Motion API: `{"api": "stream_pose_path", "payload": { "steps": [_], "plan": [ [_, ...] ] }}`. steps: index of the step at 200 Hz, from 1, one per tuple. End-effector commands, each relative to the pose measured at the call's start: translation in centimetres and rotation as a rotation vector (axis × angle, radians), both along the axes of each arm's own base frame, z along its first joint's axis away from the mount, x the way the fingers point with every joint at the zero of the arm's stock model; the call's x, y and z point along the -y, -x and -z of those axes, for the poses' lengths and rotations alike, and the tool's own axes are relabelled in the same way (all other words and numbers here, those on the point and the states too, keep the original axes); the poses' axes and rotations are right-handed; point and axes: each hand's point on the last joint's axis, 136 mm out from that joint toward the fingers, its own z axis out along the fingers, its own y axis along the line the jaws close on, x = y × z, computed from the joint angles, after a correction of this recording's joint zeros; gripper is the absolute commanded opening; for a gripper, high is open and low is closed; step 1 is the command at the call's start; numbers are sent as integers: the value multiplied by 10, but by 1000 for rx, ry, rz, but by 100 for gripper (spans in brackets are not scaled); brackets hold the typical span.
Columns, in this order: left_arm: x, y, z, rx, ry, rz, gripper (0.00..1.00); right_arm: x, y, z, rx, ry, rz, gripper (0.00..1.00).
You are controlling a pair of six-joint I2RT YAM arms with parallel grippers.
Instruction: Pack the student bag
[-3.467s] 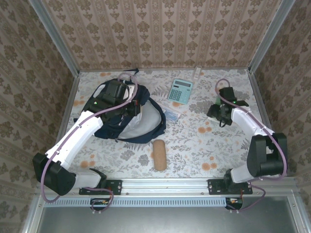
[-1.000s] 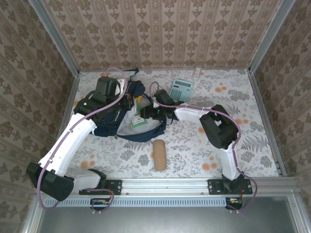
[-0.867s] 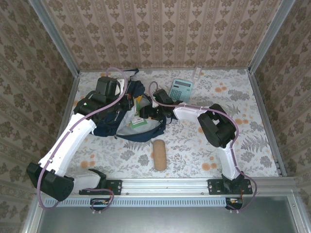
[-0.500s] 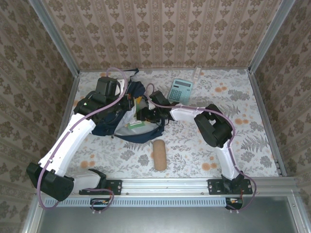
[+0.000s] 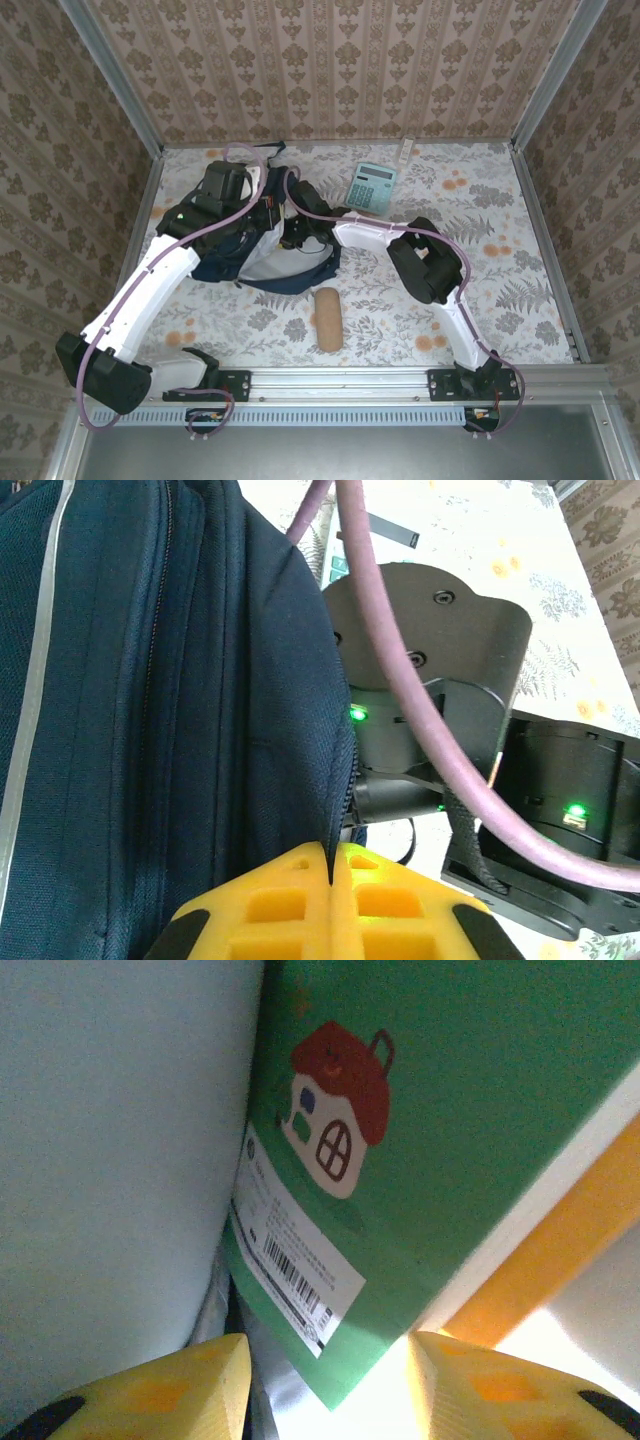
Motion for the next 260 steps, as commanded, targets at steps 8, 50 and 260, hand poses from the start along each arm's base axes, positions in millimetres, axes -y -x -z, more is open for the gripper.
{"api": "stream_pose_path", "payload": {
  "steps": [8, 50, 260],
  "plan": [
    [13, 7, -35, 90, 101, 50, 0, -2, -19, 1, -28, -22, 56, 46],
    [9, 8, -35, 98, 90, 39, 0, 17, -8, -6, 17, 17, 67, 46],
    [25, 8, -21, 61, 81, 81, 0, 6, -37, 1, 10, 6, 106, 47]
  ]
}}
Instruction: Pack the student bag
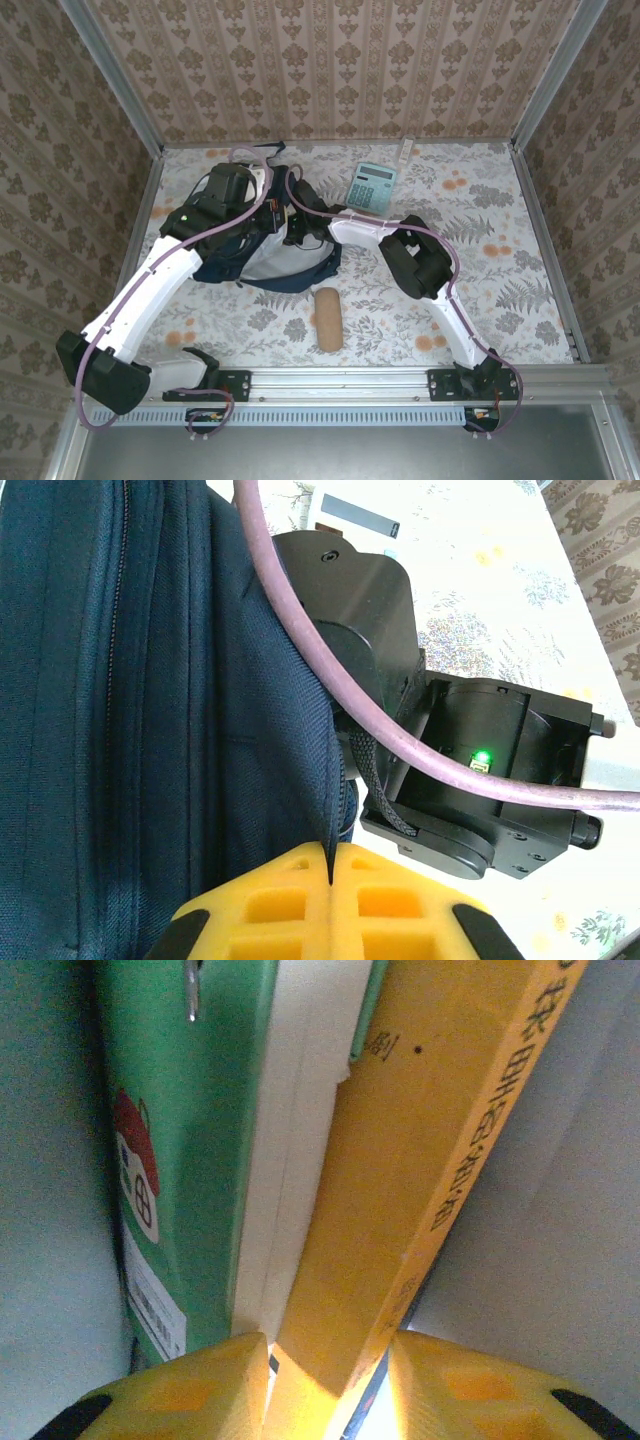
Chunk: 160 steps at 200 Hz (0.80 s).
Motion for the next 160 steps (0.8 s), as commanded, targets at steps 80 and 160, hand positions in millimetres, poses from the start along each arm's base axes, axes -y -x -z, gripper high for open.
{"api": "stream_pose_path", "payload": {
  "steps": [80, 160],
  "plan": [
    [-21, -8, -19, 75, 42, -79, 0, 91, 40, -47, 121, 184, 34, 61],
    [-22, -7, -23, 76, 60, -84, 0, 230, 18, -49, 139, 294, 291, 58]
  ]
}}
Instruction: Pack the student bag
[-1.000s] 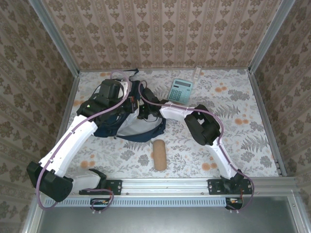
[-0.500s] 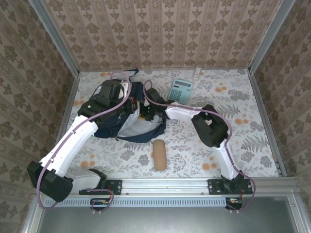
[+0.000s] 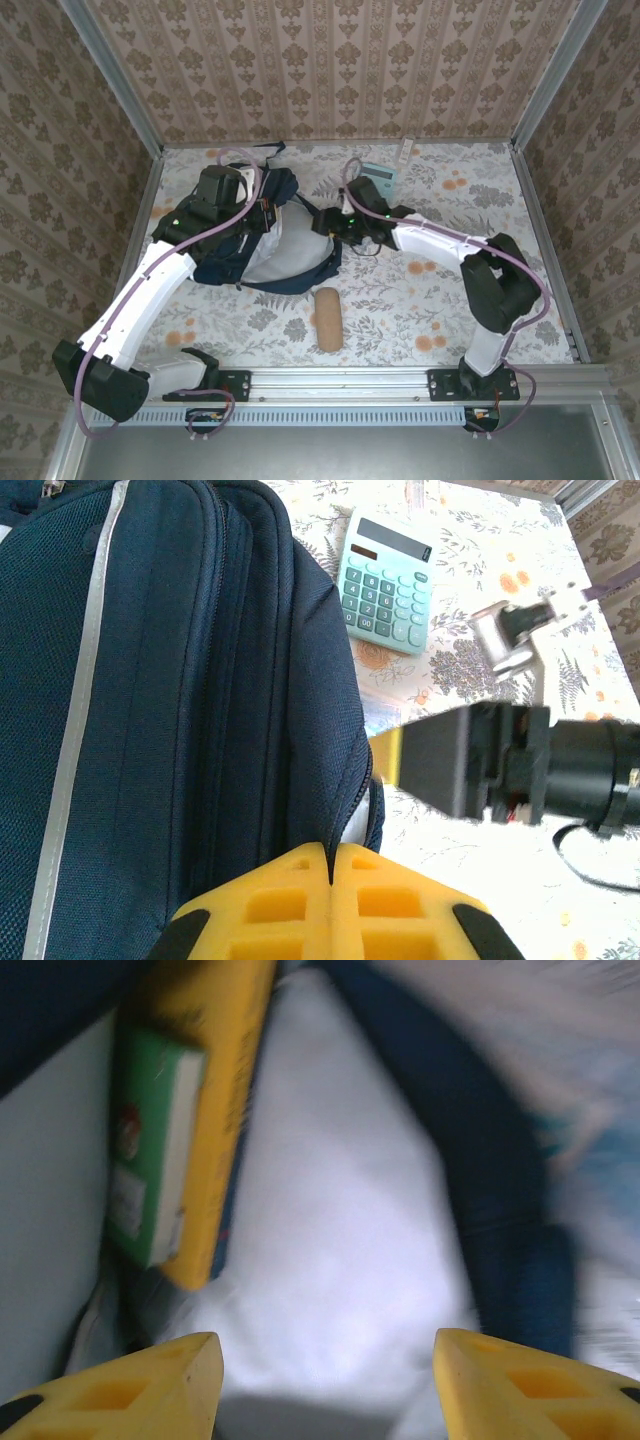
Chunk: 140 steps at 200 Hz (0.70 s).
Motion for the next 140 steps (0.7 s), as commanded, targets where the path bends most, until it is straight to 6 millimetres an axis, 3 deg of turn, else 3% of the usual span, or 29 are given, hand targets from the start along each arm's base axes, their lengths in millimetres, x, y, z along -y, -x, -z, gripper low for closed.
{"api": "stream_pose_path", "payload": {
  "steps": [1, 53, 92, 123, 140],
  "plan": [
    [0, -1, -23, 57, 65, -12, 0, 50, -14, 6, 21, 74, 101, 58],
    [-1, 2, -24, 53, 69, -11, 0, 127, -51, 25, 11, 115, 254, 56],
    [-1, 4, -25, 52, 71, -10, 0, 149, -71, 43, -15, 103, 292, 50],
    [-3, 6, -25, 54, 69, -12, 0, 161, -83, 62, -44, 83, 321, 41],
    [-4, 7, -26, 56, 70, -17, 0, 166, -89, 68, -49, 74, 332, 31]
  ]
}}
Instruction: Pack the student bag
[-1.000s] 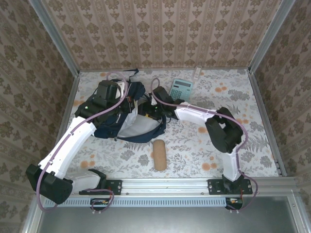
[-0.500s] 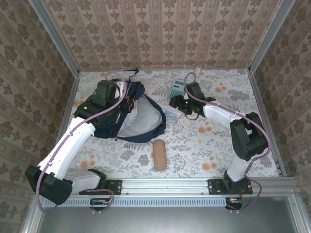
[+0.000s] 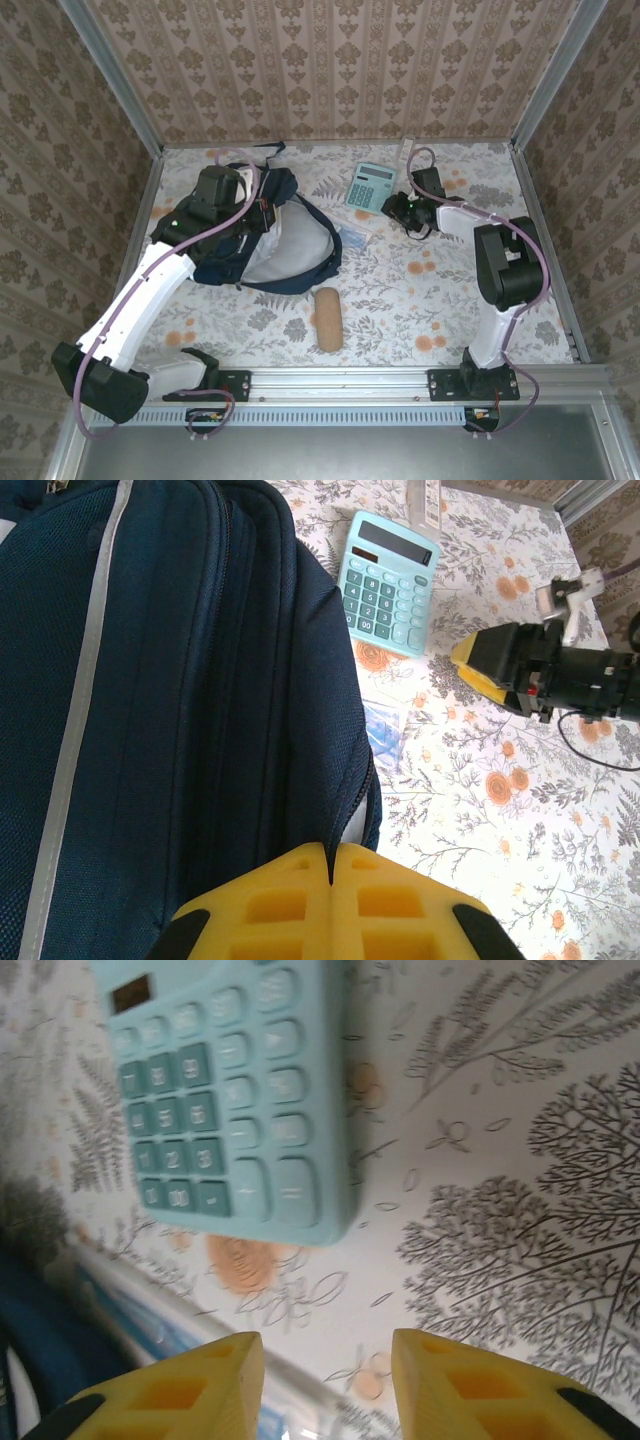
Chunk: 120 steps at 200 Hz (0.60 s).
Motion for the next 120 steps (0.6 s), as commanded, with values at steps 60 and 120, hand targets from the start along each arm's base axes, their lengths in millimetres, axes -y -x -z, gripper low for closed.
{"api": "stream_pose_path", "payload": {
  "steps": [60, 120],
  "plan": [
    [-3, 6, -23, 56, 57, -6, 0, 7, -32, 23, -7, -63, 18, 28],
    [-3, 6, -22, 56, 53, -9, 0, 2, -48, 31, 2, -167, 33, 28]
  ]
}}
